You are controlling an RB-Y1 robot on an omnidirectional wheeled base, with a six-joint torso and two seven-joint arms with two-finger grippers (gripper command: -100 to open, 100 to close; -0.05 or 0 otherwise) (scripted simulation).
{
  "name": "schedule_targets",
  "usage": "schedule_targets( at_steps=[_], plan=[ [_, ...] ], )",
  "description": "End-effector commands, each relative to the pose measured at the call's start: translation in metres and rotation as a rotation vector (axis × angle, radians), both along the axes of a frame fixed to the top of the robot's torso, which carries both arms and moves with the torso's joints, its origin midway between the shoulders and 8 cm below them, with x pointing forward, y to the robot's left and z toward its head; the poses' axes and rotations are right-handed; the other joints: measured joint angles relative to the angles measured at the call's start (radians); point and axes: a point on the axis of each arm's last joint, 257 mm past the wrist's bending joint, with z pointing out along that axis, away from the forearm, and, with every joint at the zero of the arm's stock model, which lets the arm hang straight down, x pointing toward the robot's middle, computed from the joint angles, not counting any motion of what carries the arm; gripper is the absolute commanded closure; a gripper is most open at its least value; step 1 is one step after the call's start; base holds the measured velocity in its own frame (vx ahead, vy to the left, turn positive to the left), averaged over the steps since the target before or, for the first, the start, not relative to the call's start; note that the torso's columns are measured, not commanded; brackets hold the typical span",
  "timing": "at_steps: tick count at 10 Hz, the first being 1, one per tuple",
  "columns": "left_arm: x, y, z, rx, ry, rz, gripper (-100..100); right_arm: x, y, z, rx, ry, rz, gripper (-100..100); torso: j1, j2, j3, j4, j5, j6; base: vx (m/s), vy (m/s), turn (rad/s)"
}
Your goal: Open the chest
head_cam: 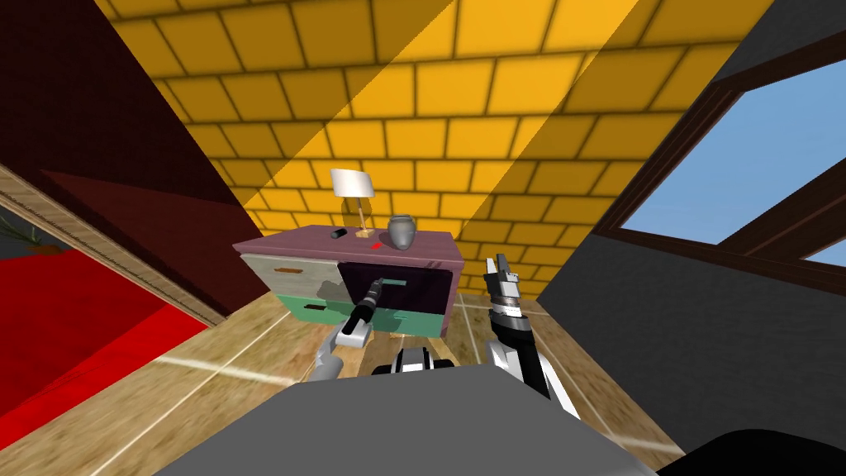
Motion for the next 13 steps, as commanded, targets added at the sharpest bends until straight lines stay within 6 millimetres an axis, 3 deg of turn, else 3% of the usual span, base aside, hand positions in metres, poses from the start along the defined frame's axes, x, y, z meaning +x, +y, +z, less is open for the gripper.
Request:
schedule_targets(
  at_steps=[1, 3, 4, 5, 6, 8, 11, 13],
  plan=[
    [-0.019, 0.008, -0.004, 0.005, 0.019, 0.010, 100, 0.000, 0.000, 0.000, 0.000, 0.000, 0.000, 0, -0.001, 0.000, 0.001, 0.000, 0.000, 0.002, 0.051, -0.003, -0.049],
    [-0.025, 0.010, 0.006, 0.000, 0.000, 0.014, 100, 0.000, 0.000, 0.000, 0.000, 0.000, 0.000, 0, -0.001, 0.002, 0.002, 0.000, 0.000, 0.001, 0.013, 0.001, -0.004],
    [-0.038, 0.013, -0.003, 0.006, 0.031, 0.017, 100, 0.000, 0.000, 0.000, 0.000, 0.000, 0.000, 0, -0.001, 0.004, 0.003, 0.003, -0.001, 0.001, 0.040, -0.007, -0.089],
    [-0.045, 0.016, 0.001, 0.002, 0.024, 0.023, 100, 0.000, 0.000, 0.000, 0.000, 0.000, 0.000, 0, -0.002, 0.003, 0.002, 0.002, 0.000, 0.002, 0.043, 0.000, -0.046],
    [-0.045, 0.015, 0.011, -0.001, 0.004, 0.022, 100, 0.000, 0.000, 0.000, 0.000, 0.000, 0.000, 0, -0.003, 0.003, 0.002, 0.002, -0.001, 0.002, 0.015, -0.001, -0.010],
    [-0.045, 0.016, 0.009, -0.001, 0.010, 0.022, 100, 0.000, 0.000, 0.000, 0.000, 0.000, 0.000, 0, -0.003, 0.007, 0.004, 0.006, -0.002, 0.001, 0.000, 0.000, 0.000],
    [-0.017, 0.001, 0.016, -0.020, -0.020, 0.004, 100, 0.000, 0.000, 0.000, 0.000, 0.000, 0.000, 0, -0.003, 0.010, 0.006, 0.005, -0.001, 0.003, -0.102, 0.025, 0.028],
    [-0.010, -0.001, 0.004, -0.015, 0.004, 0.000, 100, 0.000, 0.000, 0.000, 0.000, 0.000, 0.000, 0, -0.004, 0.008, 0.005, 0.006, -0.002, 0.002, -0.090, 0.021, 0.008]
  ],
)
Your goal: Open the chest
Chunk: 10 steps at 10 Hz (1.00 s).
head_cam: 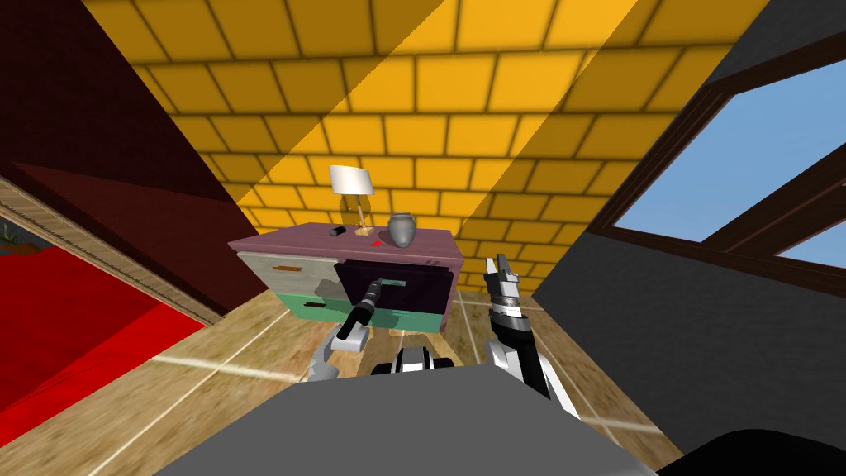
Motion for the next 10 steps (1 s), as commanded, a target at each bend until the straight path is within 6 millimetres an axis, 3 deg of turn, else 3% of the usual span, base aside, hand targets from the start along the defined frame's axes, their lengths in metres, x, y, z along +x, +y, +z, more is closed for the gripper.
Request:
schedule_targets(
  at_steps=[1, 3, 5, 6, 7, 9, 10],
  plan=[
    [0.016, -0.009, 0.002, -0.007, -0.010, -0.010, 100, 0.000, 0.000, 0.000, 0.000, 0.000, 0.000, 0, -0.001, -0.004, -0.003, -0.001, 0.000, 0.000, -0.093, 0.021, 0.041],
    [0.022, -0.010, -0.007, -0.001, 0.011, -0.013, 100, 0.000, 0.000, 0.000, 0.000, 0.000, 0.000, 0, -0.001, -0.001, -0.001, 0.000, 0.000, 0.001, -0.061, 0.020, 0.004],
    [0.040, -0.020, 0.003, -0.007, -0.013, -0.023, 100, 0.000, 0.000, 0.000, 0.000, 0.000, 0.000, 0, 0.000, -0.001, -0.001, -0.001, 0.000, 0.001, -0.081, 0.020, 0.028],
    [0.039, -0.018, -0.007, -0.004, 0.008, -0.021, 100, 0.000, 0.000, 0.000, 0.000, 0.000, 0.000, 0, 0.000, 0.000, 0.000, 0.000, 0.000, 0.000, -0.041, 0.018, -0.006],
    [0.051, -0.025, 0.005, -0.013, -0.020, -0.025, 100, 0.000, 0.000, 0.000, 0.000, 0.000, 0.000, 0, -0.001, -0.002, -0.001, -0.002, 0.000, 0.001, -0.083, 0.025, 0.036],
    [0.055, -0.026, -0.006, -0.005, 0.006, -0.027, 100, 0.000, 0.000, 0.000, 0.000, 0.000, 0.000, 0, 0.000, 0.000, 0.000, 0.000, 0.000, 0.000, -0.071, 0.021, 0.005],
    [0.065, -0.032, 0.006, -0.014, -0.020, -0.027, 100, 0.000, 0.000, 0.000, 0.000, 0.000, 0.000, 0, -0.001, -0.002, -0.001, -0.001, 0.000, 0.000, -0.093, 0.019, 0.030]
  ],
)
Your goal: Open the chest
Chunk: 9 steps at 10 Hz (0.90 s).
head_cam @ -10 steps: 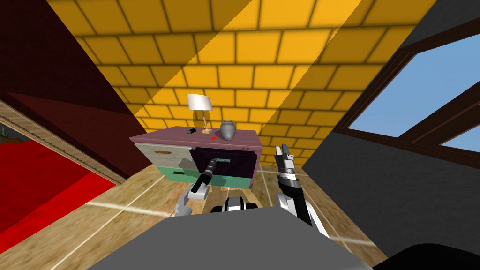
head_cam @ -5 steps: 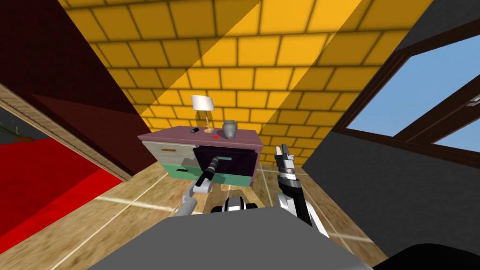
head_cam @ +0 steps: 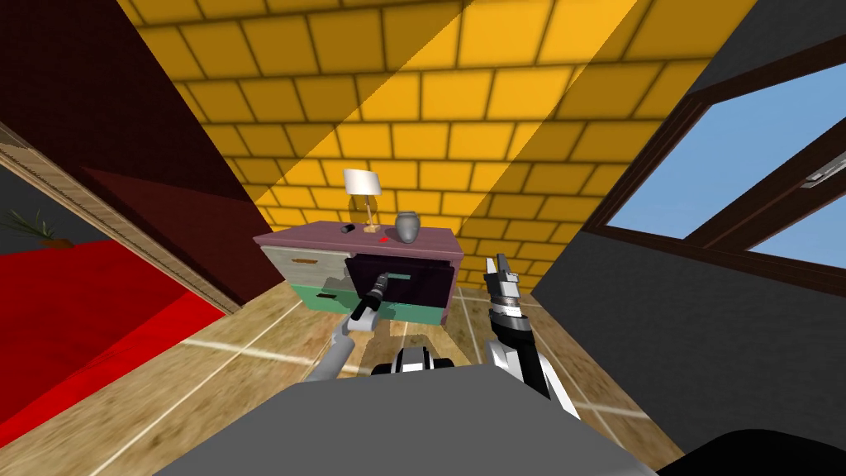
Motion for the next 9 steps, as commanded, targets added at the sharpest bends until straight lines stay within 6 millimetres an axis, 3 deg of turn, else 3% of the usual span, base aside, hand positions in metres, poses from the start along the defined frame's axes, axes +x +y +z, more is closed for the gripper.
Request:
schedule_targets(
  at_steps=[1, 2, 3, 5, 6, 9],
  plan=[
    [0.019, -0.010, 0.010, -0.002, -0.016, -0.008, 100, 0.000, 0.000, 0.000, 0.000, 0.000, 0.000, 0, 0.001, 0.002, 0.001, 0.002, 0.000, 0.000, -0.104, 0.024, 0.031],
    [0.018, -0.008, -0.001, 0.004, 0.007, -0.006, 100, 0.000, 0.000, 0.000, 0.000, 0.000, 0.000, 0, 0.000, 0.004, 0.002, 0.003, 0.000, 0.001, -0.047, 0.009, -0.007],
    [0.028, -0.014, 0.010, -0.004, -0.017, -0.006, 100, 0.000, 0.000, 0.000, 0.000, 0.000, 0.000, 0, -0.001, 0.001, 0.000, 0.001, 0.000, 0.000, -0.084, 0.017, 0.031],
    [0.033, -0.016, 0.003, 0.007, 0.005, -0.008, 100, 0.000, 0.000, 0.000, 0.000, 0.000, 0.000, 0, 0.001, 0.003, 0.002, 0.003, -0.001, 0.000, -0.067, 0.022, 0.004],
    [0.043, -0.021, 0.012, 0.001, -0.014, -0.006, 100, 0.000, 0.000, 0.000, 0.000, 0.000, 0.000, 0, 0.000, 0.002, 0.001, 0.002, -0.001, 0.000, -0.087, 0.035, 0.038],
    [0.061, -0.029, 0.015, 0.014, -0.006, -0.008, 100, 0.000, 0.000, 0.000, 0.000, 0.000, 0.000, 0, 0.001, 0.006, 0.003, 0.005, -0.001, -0.002, -0.104, 0.021, 0.015]
  ],
)
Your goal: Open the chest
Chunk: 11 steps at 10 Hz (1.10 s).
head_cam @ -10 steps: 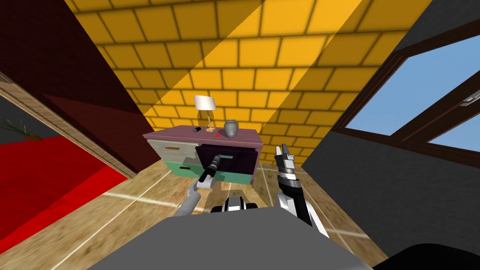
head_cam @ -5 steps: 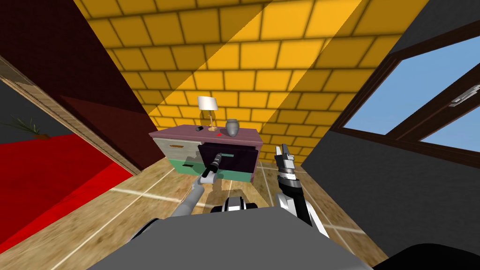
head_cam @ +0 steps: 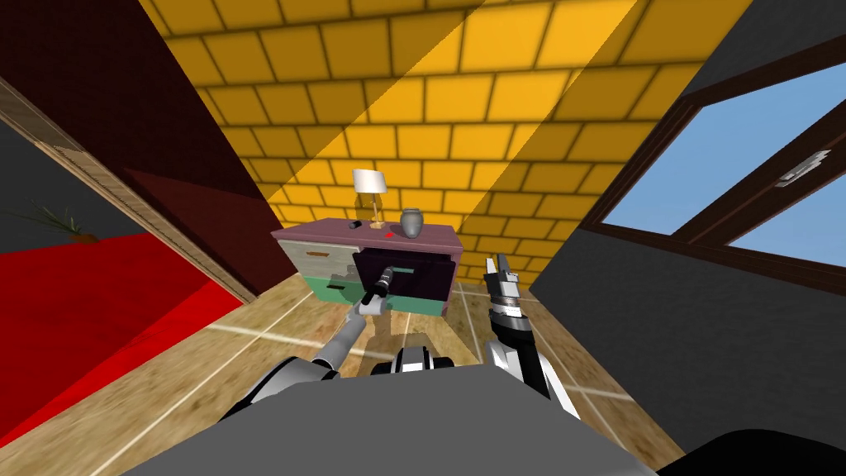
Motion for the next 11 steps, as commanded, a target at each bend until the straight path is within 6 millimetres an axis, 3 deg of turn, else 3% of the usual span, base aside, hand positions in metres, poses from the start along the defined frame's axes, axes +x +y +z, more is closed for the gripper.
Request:
schedule_targets(
  at_steps=[1, 3, 5, 9, 10, 11],
  plan=[
    [0.012, -0.007, 0.005, 0.015, 0.000, -0.002, 100, 0.000, 0.000, 0.000, 0.000, 0.000, 0.000, 0, 0.000, 0.000, 0.000, 0.001, 0.000, 0.000, -0.058, 0.014, 0.007],
    [0.023, -0.012, 0.008, 0.023, 0.004, 0.003, 100, 0.000, 0.000, 0.000, 0.000, 0.000, 0.000, 0, 0.000, -0.001, -0.001, 0.001, 0.000, 0.000, -0.084, 0.021, 0.019],
    [0.019, -0.012, 0.004, 0.020, 0.011, -0.001, 100, 0.000, 0.000, 0.000, 0.000, 0.000, 0.000, 0, 0.000, -0.002, -0.001, 0.000, 0.000, 0.000, -0.066, 0.021, 0.010],
    [0.024, -0.018, 0.016, 0.023, -0.009, -0.013, 100, 0.000, 0.000, 0.000, 0.000, 0.000, 0.000, 0, -0.001, 0.003, 0.002, 0.002, 0.000, -0.001, -0.187, 0.021, 0.032],
    [0.024, -0.019, 0.012, 0.021, 0.010, -0.026, -100, 0.000, 0.000, 0.000, 0.000, 0.000, 0.000, 0, 0.000, 0.004, 0.002, 0.003, 0.000, 0.000, -0.103, -0.005, 0.105],
    [0.028, -0.021, 0.018, 0.019, 0.008, -0.042, -100, 0.000, 0.000, 0.000, 0.000, 0.000, 0.000, 0, -0.001, -0.004, -0.002, -0.001, 0.000, 0.000, 0.002, -0.056, 0.143]
  ],
)
